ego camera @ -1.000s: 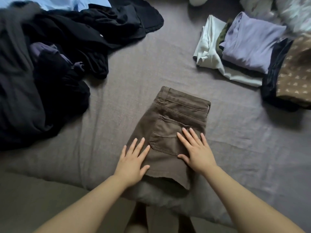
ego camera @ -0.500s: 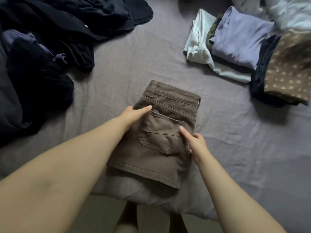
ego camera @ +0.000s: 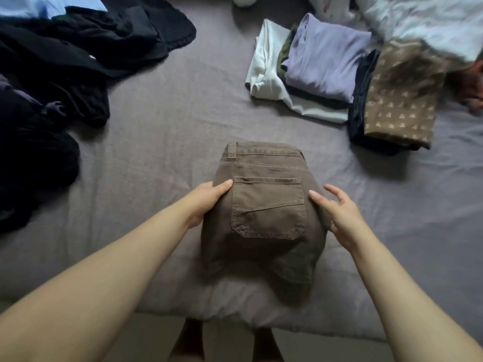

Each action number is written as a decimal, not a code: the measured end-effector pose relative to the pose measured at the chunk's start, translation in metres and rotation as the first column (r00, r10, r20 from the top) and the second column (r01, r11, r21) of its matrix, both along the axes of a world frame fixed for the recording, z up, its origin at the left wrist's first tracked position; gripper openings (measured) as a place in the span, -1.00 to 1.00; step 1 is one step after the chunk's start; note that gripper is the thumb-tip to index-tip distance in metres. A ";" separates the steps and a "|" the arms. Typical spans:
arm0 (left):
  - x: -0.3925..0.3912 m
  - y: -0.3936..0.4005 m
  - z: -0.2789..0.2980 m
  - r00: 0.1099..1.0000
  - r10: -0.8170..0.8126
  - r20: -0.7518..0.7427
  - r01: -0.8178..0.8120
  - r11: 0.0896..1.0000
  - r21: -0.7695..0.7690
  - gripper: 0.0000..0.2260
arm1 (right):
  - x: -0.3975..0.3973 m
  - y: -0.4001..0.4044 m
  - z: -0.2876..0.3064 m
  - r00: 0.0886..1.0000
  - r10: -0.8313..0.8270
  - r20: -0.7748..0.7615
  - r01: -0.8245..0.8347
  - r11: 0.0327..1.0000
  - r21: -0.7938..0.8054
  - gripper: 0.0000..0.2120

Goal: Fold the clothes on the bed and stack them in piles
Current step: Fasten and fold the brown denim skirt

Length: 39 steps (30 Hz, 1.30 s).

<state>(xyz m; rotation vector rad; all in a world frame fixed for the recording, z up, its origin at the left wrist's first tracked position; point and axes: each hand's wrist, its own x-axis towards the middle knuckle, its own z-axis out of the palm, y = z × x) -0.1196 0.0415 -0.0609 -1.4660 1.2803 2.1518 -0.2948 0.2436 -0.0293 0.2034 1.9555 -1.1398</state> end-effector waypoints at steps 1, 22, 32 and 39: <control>-0.009 0.005 0.004 1.000 -0.011 -0.022 0.011 0.999 -0.039 -0.70 | -0.007 0.007 0.009 1.000 0.011 -0.002 -0.011 0.999 -0.035 -0.26; -0.139 0.090 0.070 0.657 -0.742 -0.128 0.512 0.565 -0.646 -0.73 | -0.129 0.144 0.109 0.672 0.527 -0.521 -0.410 0.850 0.331 -0.60; -0.239 0.159 0.085 0.850 0.428 -0.306 -0.221 0.818 0.530 -0.69 | -0.260 0.072 0.136 0.510 0.320 -0.798 -0.227 0.945 0.234 -0.28; -0.354 0.178 0.060 0.556 0.822 -0.122 -0.502 0.449 0.739 -0.68 | -0.363 -0.069 0.127 -0.043 0.712 -0.701 -0.458 0.609 0.647 -0.60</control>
